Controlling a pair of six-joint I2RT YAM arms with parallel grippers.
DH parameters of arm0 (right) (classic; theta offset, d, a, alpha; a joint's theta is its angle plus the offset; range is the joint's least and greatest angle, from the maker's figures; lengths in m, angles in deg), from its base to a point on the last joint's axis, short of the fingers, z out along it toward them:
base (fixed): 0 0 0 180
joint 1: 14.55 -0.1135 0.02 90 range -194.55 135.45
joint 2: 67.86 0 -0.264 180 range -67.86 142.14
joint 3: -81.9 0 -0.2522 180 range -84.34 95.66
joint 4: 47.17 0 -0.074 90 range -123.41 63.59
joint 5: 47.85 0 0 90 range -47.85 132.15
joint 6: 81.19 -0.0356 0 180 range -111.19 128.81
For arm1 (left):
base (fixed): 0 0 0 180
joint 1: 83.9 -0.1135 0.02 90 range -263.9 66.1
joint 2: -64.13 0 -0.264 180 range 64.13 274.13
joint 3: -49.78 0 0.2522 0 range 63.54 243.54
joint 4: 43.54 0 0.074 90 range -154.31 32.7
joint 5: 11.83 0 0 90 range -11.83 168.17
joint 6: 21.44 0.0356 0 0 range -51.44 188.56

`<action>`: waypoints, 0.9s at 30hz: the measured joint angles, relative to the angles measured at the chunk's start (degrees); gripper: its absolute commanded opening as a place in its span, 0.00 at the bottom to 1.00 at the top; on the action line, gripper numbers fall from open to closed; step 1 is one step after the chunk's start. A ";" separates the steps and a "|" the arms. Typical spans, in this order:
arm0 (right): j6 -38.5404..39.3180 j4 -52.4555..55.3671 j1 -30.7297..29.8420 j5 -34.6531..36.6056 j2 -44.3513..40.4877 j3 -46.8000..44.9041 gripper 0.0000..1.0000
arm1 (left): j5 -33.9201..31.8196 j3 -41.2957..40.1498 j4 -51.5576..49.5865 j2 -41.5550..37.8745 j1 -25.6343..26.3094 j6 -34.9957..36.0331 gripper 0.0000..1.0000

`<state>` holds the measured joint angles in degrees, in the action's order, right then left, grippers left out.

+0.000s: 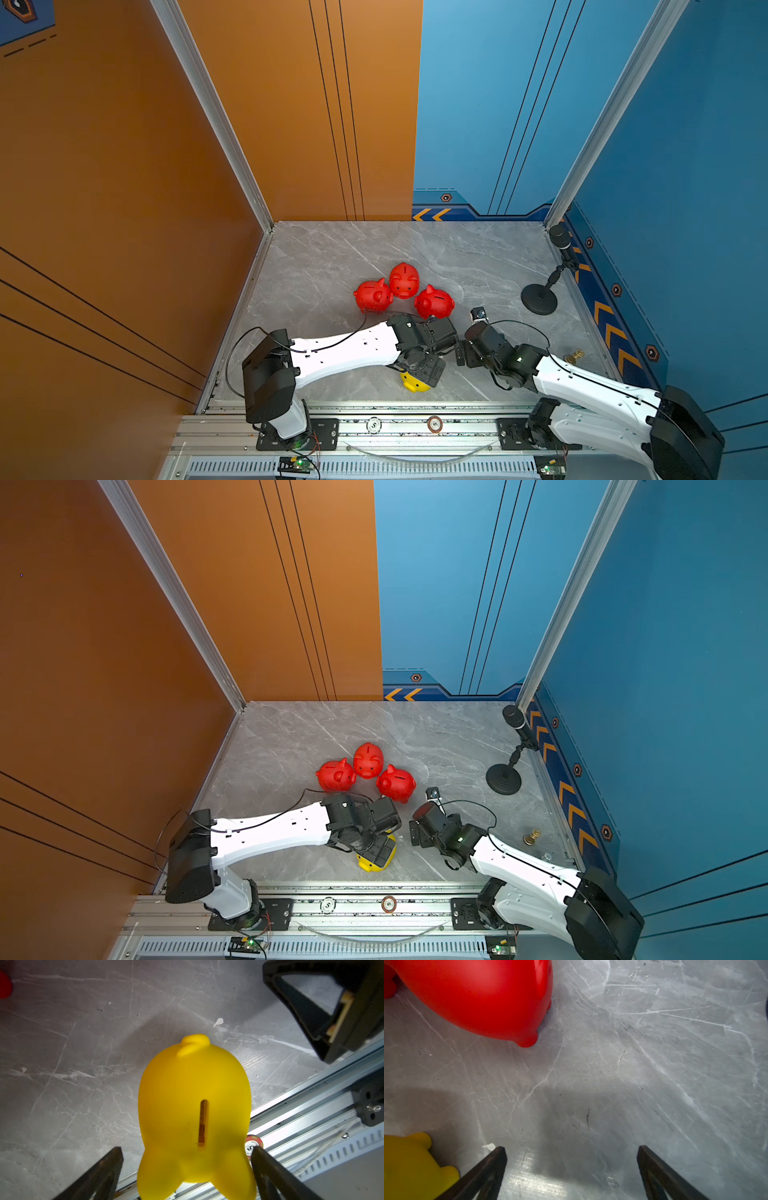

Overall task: Open piggy banks
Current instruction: Adjust the piggy bank at the center of the board.

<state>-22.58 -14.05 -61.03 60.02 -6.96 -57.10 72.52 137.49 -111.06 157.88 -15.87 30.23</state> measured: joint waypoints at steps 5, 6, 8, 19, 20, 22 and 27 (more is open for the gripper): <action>0.02 -0.04 0.02 0.00 2.03 1.05 0.99 | 0.07 0.00 -0.28 0.13 0.20 1.42 0.98; 0.02 -0.04 0.00 0.00 2.29 1.20 1.00 | 0.17 0.00 -0.33 0.13 0.20 1.75 0.97; 0.02 -0.31 0.02 0.00 2.62 1.33 0.99 | 0.28 0.00 -0.33 0.31 0.24 2.64 0.98; 0.52 -0.96 0.74 -0.04 4.81 1.55 1.00 | 1.53 0.00 -0.37 1.42 1.14 8.20 0.99; 0.52 -0.96 0.74 -0.04 4.96 1.55 1.00 | 1.62 0.00 -0.37 1.42 1.14 8.55 0.99; 0.52 -0.96 0.74 -0.04 5.05 1.57 1.00 | 1.86 -0.02 -0.39 1.42 0.98 9.01 0.96; 0.87 -1.09 0.92 -0.20 5.05 1.57 1.00 | 1.95 -0.94 -0.52 1.31 0.37 9.18 0.76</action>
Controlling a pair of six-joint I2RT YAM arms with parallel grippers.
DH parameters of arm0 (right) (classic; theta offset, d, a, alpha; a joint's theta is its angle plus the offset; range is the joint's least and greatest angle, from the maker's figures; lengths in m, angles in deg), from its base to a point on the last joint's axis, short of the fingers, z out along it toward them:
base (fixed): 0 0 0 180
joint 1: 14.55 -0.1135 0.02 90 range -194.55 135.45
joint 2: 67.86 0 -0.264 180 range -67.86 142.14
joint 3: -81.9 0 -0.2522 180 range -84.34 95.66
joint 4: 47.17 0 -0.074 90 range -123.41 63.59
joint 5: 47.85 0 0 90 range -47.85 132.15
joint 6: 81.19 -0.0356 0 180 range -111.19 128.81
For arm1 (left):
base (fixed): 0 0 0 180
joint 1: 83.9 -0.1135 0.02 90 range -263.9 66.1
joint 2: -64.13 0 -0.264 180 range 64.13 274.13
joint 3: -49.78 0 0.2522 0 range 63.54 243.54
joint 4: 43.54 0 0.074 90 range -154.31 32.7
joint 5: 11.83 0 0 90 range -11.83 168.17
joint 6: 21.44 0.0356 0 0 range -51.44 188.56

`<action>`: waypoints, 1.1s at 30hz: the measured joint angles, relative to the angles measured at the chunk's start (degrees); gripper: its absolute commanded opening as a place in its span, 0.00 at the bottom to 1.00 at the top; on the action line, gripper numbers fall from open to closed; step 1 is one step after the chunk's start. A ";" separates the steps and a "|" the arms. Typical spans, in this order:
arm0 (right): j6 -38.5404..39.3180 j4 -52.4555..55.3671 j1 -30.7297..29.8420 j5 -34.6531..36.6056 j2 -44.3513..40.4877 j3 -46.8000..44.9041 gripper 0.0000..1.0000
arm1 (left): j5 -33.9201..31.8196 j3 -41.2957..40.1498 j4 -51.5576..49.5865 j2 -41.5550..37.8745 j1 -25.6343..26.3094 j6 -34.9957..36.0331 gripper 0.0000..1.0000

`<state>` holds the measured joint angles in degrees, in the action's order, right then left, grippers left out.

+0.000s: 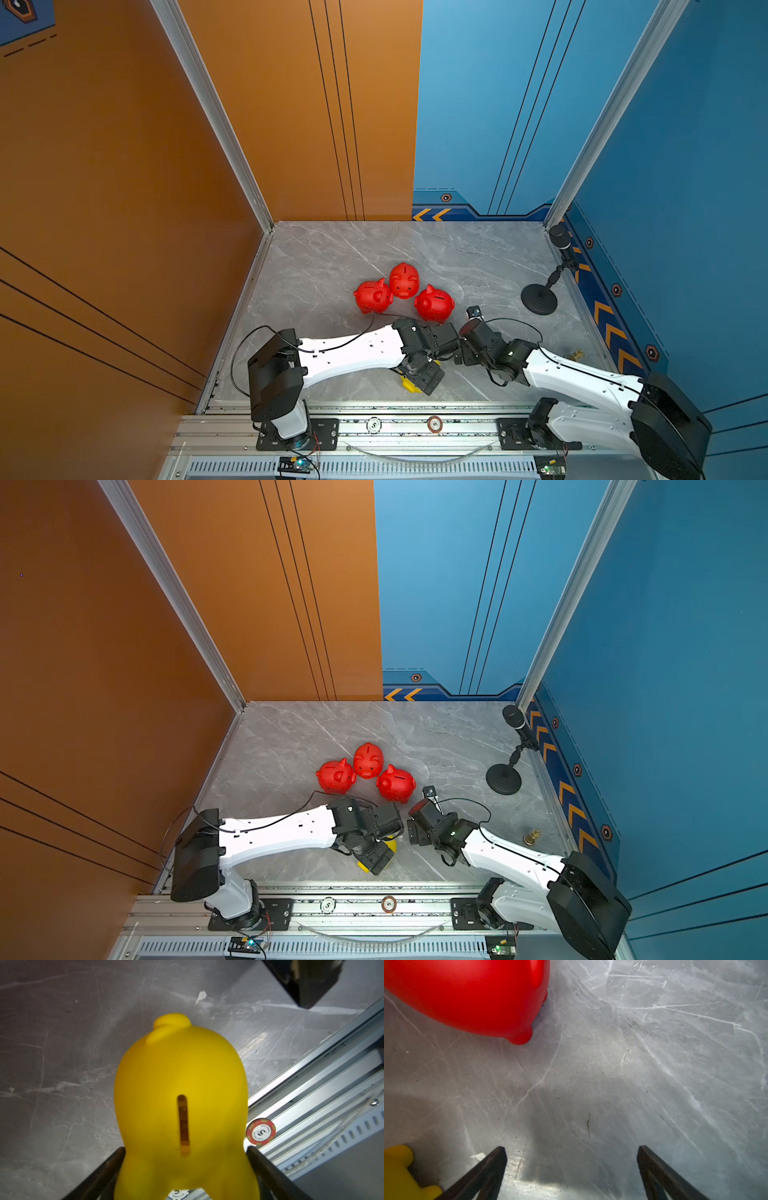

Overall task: Open piggy banks
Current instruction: Adjust the piggy bank at the center of the board.

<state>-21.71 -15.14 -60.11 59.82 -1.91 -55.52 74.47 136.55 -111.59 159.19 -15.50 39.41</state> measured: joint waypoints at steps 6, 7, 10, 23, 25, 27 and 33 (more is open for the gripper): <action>1.11 -0.48 0.59 -0.87 -0.02 0.02 1.00 | 0.94 -2.56 1.09 -2.49 -1.60 -0.68 0.64; 1.25 -0.63 0.70 -1.09 -0.09 0.02 1.00 | 1.62 -3.43 1.81 -3.37 -2.10 -0.70 0.61; 1.79 -0.92 0.83 -1.99 -0.70 0.02 0.99 | 5.51 -7.93 5.73 -7.63 -5.05 -1.14 0.59; 5.27 -3.54 0.90 -6.12 -4.07 0.17 1.00 | 29.11 -25.59 29.88 -17.27 -17.09 -7.45 0.71; 5.88 -3.76 0.94 -6.60 -3.74 0.55 1.00 | 30.82 -26.99 31.91 -17.59 -18.62 -8.28 0.91; 6.47 -4.07 0.94 -7.13 -3.28 1.07 1.00 | 31.39 -28.17 33.33 -18.01 -20.11 -9.01 0.98; 7.39 -5.25 0.94 -8.09 -2.62 1.66 1.00 | 31.65 -29.94 33.14 -19.45 -23.98 -9.29 0.98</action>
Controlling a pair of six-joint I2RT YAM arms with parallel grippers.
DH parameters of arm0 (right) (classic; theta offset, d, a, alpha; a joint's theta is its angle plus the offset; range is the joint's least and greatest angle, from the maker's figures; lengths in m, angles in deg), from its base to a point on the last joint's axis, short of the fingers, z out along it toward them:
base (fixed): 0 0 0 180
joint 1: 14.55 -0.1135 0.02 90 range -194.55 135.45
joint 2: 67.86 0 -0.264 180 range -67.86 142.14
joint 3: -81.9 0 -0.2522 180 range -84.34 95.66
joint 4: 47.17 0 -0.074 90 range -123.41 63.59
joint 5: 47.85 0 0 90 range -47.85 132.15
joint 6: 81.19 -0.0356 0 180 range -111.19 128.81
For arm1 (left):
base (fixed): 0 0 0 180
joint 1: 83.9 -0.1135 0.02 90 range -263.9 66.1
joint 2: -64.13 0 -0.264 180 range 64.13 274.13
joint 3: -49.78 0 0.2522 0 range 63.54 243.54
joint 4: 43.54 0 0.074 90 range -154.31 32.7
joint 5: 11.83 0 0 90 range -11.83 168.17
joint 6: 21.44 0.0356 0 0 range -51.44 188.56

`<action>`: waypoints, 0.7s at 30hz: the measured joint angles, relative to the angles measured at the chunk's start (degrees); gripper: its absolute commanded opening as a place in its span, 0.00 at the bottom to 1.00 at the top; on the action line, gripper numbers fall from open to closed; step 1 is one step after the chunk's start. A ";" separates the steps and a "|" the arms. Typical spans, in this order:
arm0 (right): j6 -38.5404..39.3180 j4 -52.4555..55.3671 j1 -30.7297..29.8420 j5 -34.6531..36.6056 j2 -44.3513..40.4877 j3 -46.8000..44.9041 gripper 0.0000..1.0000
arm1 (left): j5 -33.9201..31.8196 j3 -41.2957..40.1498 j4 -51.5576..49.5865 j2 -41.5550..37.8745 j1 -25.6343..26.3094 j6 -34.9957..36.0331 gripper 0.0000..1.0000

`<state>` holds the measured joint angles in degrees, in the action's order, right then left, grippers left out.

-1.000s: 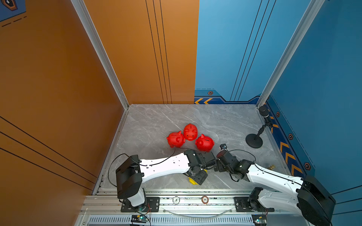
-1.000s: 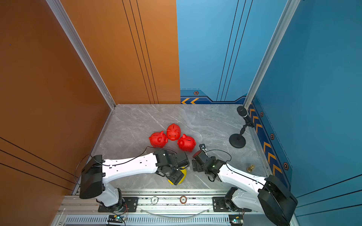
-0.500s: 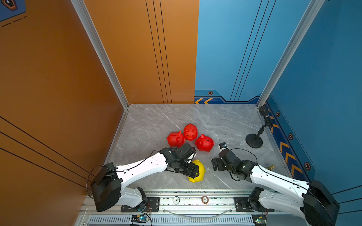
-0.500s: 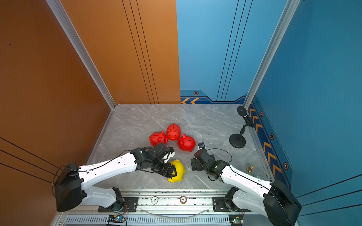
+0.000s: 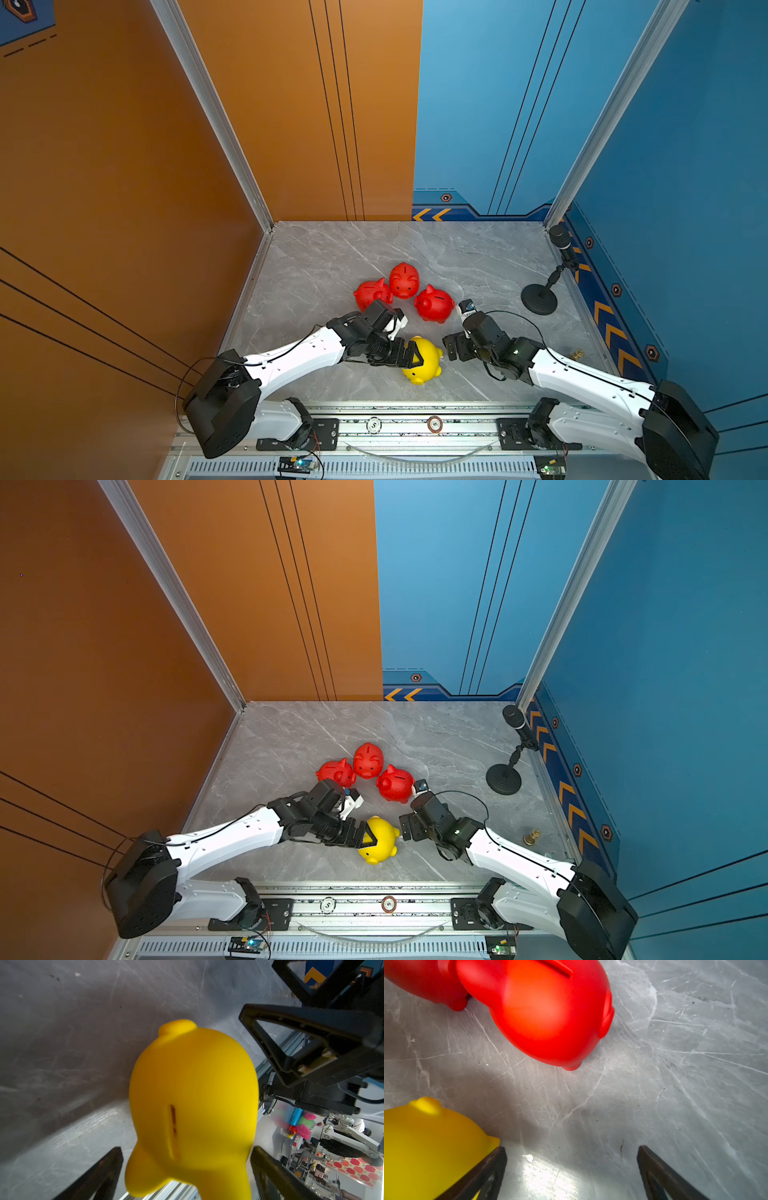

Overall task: Open piggy banks
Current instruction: Adjust the piggy bank at the center of the board.

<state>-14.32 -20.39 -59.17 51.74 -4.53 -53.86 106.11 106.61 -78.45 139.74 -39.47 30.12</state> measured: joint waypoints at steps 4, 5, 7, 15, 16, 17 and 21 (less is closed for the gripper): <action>0.46 -0.24 0.00 -0.46 0.22 0.00 1.00 | -0.35 -0.74 -1.38 -0.90 -2.58 0.02 0.98; 0.48 -0.31 0.00 -0.52 0.35 0.00 1.00 | -0.39 -0.92 -1.81 -1.09 -3.06 0.02 0.98; 0.48 -0.63 0.00 -0.61 0.76 0.00 0.99 | -0.48 -1.03 -2.40 -1.22 -3.67 0.02 0.98; 0.35 -2.16 -2.86 -0.59 3.78 0.00 1.00 | -0.50 -0.96 -2.45 -1.01 -3.67 0.79 0.98; 0.22 -2.36 -3.52 -0.59 4.24 0.00 1.00 | -0.50 -0.94 -2.45 -0.94 -3.67 0.92 0.98; 0.17 -2.56 -4.11 -0.59 4.72 0.00 1.00 | -0.50 -0.94 -2.45 -0.90 -3.67 1.07 0.98; -0.70 -3.61 -7.04 -0.44 6.36 0.00 1.00 | -0.76 -0.90 -2.34 -0.85 -3.65 1.09 0.98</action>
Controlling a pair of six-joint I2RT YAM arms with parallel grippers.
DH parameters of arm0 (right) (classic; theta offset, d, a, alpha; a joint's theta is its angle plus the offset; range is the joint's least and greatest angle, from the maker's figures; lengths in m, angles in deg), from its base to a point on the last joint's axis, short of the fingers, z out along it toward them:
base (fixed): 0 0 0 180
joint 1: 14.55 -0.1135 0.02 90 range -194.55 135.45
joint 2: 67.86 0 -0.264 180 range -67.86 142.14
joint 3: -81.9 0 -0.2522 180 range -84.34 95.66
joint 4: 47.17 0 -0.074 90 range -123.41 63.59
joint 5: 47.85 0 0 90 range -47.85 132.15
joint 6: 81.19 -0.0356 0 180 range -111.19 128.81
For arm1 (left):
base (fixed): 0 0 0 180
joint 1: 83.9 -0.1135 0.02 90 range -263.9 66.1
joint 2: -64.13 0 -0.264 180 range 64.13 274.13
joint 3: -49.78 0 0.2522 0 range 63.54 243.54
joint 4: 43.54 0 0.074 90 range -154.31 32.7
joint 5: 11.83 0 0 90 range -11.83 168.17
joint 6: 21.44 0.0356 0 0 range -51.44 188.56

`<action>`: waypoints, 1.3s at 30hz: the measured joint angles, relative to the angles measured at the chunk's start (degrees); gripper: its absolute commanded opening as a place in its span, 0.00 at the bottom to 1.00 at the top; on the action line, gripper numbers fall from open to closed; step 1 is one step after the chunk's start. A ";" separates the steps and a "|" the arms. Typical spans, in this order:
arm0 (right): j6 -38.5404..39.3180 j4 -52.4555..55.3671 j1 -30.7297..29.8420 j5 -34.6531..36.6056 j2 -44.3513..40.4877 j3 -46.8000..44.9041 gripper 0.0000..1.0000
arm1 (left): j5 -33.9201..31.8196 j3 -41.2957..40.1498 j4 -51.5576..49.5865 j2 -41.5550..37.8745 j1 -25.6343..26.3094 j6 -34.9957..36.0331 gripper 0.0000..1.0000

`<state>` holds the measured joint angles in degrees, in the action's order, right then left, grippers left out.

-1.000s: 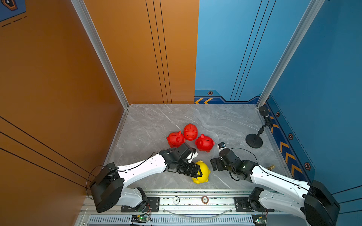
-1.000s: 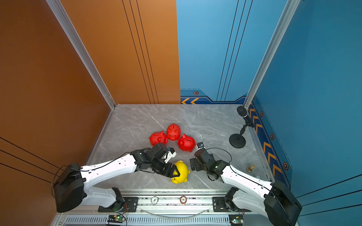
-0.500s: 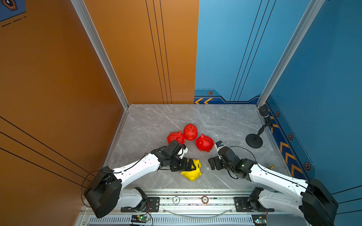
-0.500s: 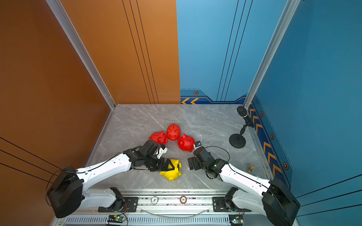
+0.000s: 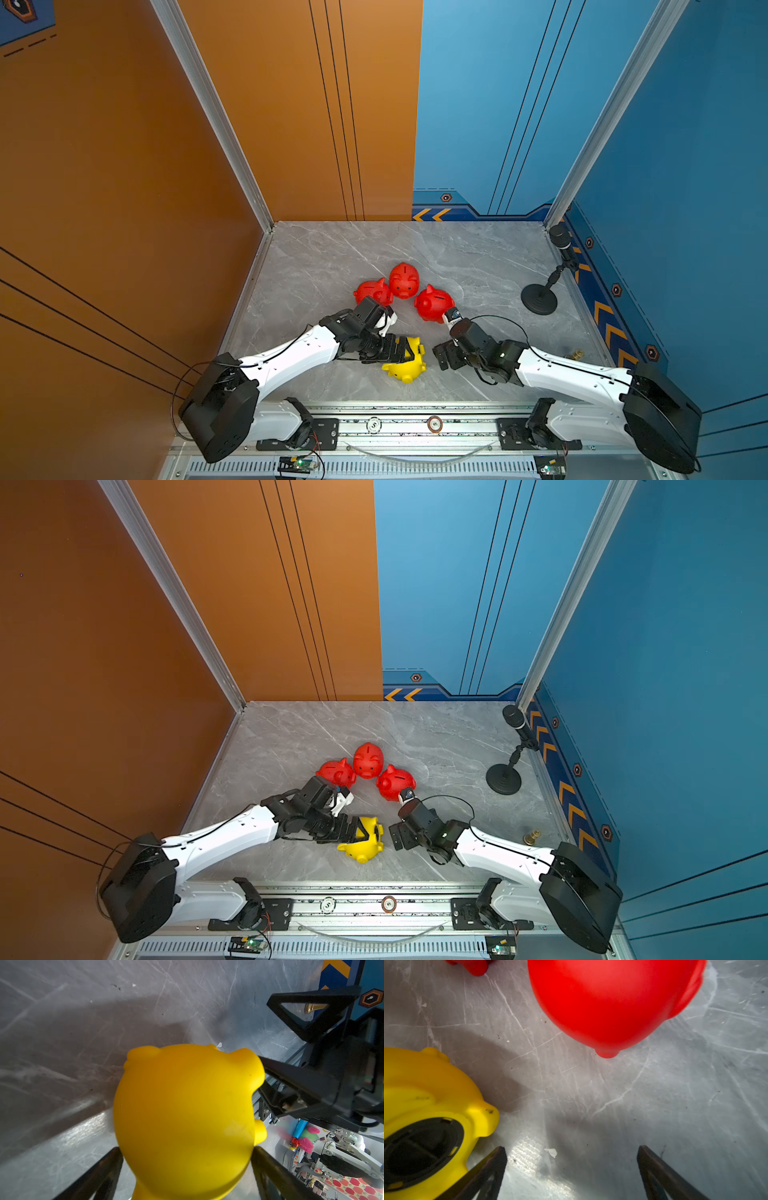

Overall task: Open piggy banks
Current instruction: Adjust the piggy bank at the center of the board.

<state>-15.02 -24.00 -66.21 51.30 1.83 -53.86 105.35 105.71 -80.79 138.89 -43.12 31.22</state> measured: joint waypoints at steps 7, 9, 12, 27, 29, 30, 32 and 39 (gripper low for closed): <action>-2.14 -2.43 -5.03 0.44 0.24 0.00 0.99 | -1.38 0.00 3.06 1.01 0.52 -0.11 0.98; -2.86 -3.41 -6.01 1.01 0.42 0.00 1.00 | -2.14 0.00 4.04 1.33 1.01 -0.20 0.97; -3.74 -4.31 -6.75 2.73 1.51 -0.04 1.00 | -3.37 -0.02 4.96 1.31 1.38 -0.22 0.98; -5.01 -10.58 -9.20 3.43 8.15 0.00 1.00 | -11.56 -3.65 10.86 -2.36 0.31 -1.97 0.98; -4.98 -11.41 -9.14 3.06 8.15 0.00 1.00 | -11.87 -4.35 11.58 -3.08 -0.24 -2.23 0.98; -4.98 -11.65 -9.11 2.95 8.15 0.00 1.00 | -12.09 -4.70 12.13 -3.37 -0.52 -2.43 0.98; -4.98 -11.98 -9.01 2.86 8.15 0.00 1.00 | -12.28 -4.90 12.92 -3.58 -0.87 -2.60 0.98; -4.92 -12.02 -5.42 1.55 7.04 -0.17 0.99 | -13.75 -4.96 15.50 -4.04 -1.16 -2.62 0.98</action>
<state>-19.94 -36.02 -71.63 52.85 8.86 -54.04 91.60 100.75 -65.29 134.85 -44.28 28.60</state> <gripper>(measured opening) 0.996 0.976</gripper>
